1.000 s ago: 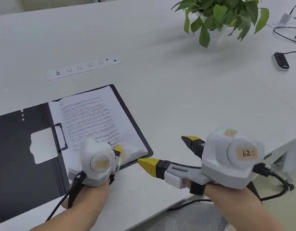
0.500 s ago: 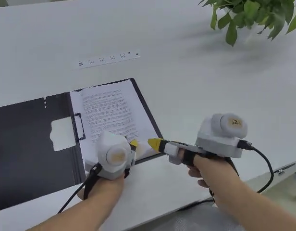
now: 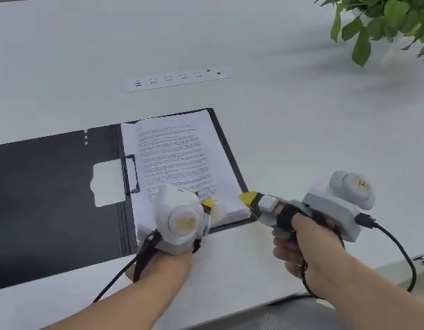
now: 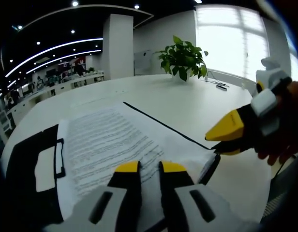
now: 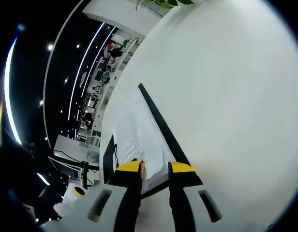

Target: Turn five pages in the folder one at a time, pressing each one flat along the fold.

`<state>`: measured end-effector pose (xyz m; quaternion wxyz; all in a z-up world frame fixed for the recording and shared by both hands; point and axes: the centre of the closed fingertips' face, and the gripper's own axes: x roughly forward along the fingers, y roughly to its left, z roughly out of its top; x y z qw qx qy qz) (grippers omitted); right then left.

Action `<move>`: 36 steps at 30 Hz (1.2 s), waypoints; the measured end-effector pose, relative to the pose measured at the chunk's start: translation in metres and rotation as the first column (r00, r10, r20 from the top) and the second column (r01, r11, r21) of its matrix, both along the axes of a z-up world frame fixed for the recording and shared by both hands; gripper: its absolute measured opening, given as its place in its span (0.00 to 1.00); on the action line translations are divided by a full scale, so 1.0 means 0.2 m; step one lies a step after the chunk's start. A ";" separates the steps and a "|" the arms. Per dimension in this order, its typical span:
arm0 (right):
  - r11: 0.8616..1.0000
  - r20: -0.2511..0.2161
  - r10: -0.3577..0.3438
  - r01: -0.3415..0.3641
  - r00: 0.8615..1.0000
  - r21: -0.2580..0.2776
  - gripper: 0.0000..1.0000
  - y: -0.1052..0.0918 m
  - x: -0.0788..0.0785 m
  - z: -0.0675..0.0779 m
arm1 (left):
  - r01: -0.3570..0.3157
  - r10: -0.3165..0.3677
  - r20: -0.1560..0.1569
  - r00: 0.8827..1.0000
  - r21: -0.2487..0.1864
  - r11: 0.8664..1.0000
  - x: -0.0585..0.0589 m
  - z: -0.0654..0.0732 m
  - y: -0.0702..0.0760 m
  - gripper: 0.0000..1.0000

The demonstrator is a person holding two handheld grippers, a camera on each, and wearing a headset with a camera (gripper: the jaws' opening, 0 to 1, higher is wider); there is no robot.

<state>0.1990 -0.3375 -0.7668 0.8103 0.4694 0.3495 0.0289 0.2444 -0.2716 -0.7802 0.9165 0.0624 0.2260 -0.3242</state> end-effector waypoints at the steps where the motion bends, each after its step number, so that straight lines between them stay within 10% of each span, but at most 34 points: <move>1: 1.000 -0.003 0.003 -0.003 1.000 -0.013 0.20 0.00 0.00 0.00 | 0.000 0.000 0.000 1.000 0.001 1.000 0.00 0.00 0.00 0.13; 10: 0.973 0.055 0.119 -0.106 0.991 -0.207 0.15 0.00 -0.03 0.04 | -0.003 0.003 0.001 1.000 -0.007 1.000 0.00 0.00 0.00 0.13; 36: 0.982 0.027 0.084 -0.078 0.996 -0.173 0.08 -0.01 -0.05 -0.03 | -0.005 0.005 -0.003 1.000 -0.015 1.000 0.01 0.00 0.00 0.13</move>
